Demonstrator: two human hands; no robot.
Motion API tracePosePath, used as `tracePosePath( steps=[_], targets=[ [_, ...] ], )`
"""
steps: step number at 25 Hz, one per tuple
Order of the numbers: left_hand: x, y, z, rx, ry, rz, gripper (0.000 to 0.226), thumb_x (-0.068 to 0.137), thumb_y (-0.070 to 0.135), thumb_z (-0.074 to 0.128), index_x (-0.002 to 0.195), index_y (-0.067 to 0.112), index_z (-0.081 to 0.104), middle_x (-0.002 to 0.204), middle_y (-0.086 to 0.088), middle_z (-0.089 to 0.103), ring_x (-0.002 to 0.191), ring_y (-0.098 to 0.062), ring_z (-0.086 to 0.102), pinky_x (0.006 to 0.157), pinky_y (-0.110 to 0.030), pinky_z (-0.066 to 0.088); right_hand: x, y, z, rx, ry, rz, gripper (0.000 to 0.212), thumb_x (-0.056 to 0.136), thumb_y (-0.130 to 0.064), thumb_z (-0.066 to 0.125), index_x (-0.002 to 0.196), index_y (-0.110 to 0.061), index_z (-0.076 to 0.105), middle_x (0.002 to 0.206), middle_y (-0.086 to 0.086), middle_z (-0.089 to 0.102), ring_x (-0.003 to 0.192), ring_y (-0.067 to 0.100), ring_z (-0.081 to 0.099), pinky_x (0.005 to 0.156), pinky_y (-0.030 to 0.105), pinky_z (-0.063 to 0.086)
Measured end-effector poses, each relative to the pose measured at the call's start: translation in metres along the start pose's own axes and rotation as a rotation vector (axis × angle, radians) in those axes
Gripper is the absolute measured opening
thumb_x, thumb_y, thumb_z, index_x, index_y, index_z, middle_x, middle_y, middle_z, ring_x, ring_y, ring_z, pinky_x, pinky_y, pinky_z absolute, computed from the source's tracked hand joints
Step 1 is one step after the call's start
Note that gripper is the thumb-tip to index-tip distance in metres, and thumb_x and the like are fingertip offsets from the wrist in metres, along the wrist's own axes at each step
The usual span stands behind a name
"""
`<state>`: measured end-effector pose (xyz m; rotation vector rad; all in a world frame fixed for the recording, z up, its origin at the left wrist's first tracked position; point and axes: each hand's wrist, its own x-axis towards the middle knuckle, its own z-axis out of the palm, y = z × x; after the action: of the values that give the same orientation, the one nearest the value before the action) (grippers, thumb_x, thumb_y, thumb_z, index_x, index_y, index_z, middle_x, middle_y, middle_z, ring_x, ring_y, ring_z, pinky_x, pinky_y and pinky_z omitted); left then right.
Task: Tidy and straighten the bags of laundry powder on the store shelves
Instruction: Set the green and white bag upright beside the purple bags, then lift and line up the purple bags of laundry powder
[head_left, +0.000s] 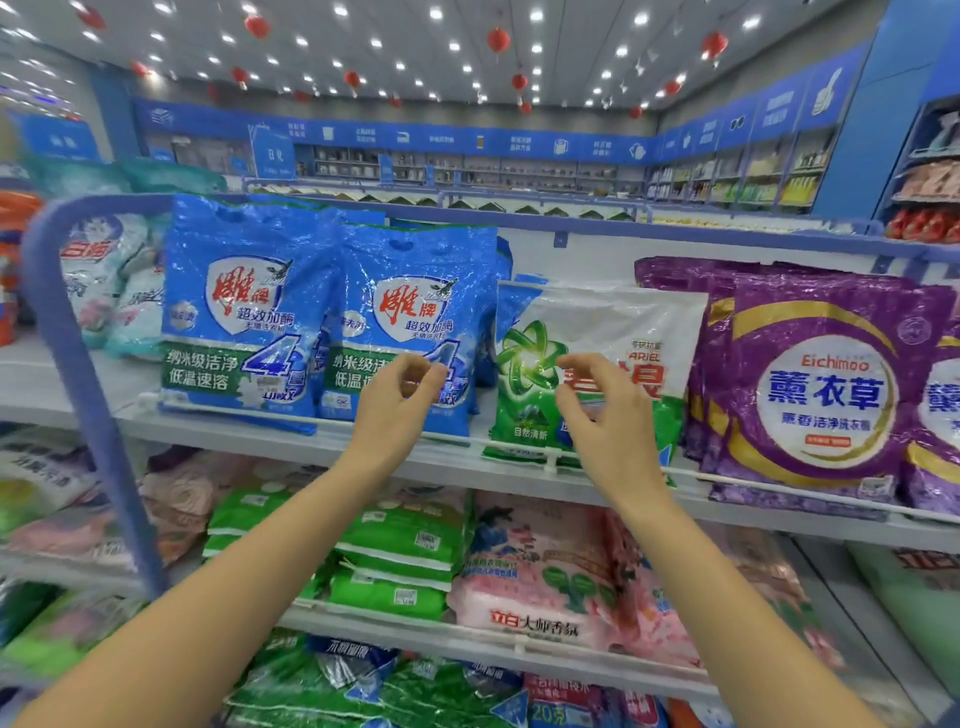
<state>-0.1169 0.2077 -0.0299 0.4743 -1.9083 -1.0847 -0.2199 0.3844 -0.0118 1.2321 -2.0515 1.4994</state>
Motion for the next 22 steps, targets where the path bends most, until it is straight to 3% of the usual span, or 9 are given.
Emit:
tracePosePath(
  steps=[6,10,12,16,22],
  targets=[
    [-0.047,-0.035,-0.107,0.150,-0.112,-0.014,0.014,0.088,0.020,0.062,0.081,0.008,0.062,0.074,-0.008,0.066,0.069,-0.016,0.060,0.065,-0.032,0.049,-0.028,-0.048,0.093,0.046,-0.296,-0.097,0.014,0.089,-0.010,0.058,0.100,-0.016,0.065,0.094,-0.007,0.064,0.090,0.006,0.058,0.082,0.015,0.041],
    [-0.082,-0.077,-0.199,0.466,-0.188,0.023,0.014,0.086,0.029,0.064,0.079,0.017,0.060,0.067,0.010,0.061,0.062,-0.002,0.056,0.059,-0.014,0.041,-0.057,-0.091,0.186,0.031,-0.567,-0.167,0.007,0.089,-0.020,0.060,0.093,-0.019,0.066,0.084,-0.004,0.069,0.075,0.010,0.062,0.072,0.027,0.049],
    [-0.094,-0.097,-0.256,0.546,-0.217,-0.019,0.017,0.087,0.036,0.062,0.080,0.020,0.059,0.067,0.012,0.060,0.064,-0.002,0.057,0.058,-0.013,0.041,-0.072,-0.116,0.241,0.002,-0.648,-0.205,0.009,0.090,-0.025,0.059,0.094,-0.020,0.065,0.085,-0.006,0.069,0.076,0.011,0.063,0.072,0.032,0.050],
    [-0.113,-0.142,-0.385,0.788,-0.234,-0.137,0.040,0.087,0.056,0.049,0.089,0.017,0.059,0.077,0.005,0.059,0.072,-0.013,0.056,0.065,-0.032,0.048,-0.102,-0.178,0.359,-0.006,-0.787,-0.214,0.009,0.091,-0.028,0.057,0.093,-0.021,0.062,0.087,-0.007,0.066,0.084,0.015,0.061,0.077,0.037,0.050],
    [-0.121,-0.198,-0.527,1.038,-0.180,-0.259,0.039,0.091,0.047,0.049,0.116,0.018,0.053,0.113,0.000,0.058,0.103,-0.017,0.054,0.086,-0.031,0.047,-0.119,-0.226,0.499,-0.125,-0.893,-0.165,0.032,0.094,-0.032,0.052,0.123,-0.018,0.054,0.120,-0.003,0.058,0.110,0.014,0.054,0.089,0.028,0.046]
  ],
)
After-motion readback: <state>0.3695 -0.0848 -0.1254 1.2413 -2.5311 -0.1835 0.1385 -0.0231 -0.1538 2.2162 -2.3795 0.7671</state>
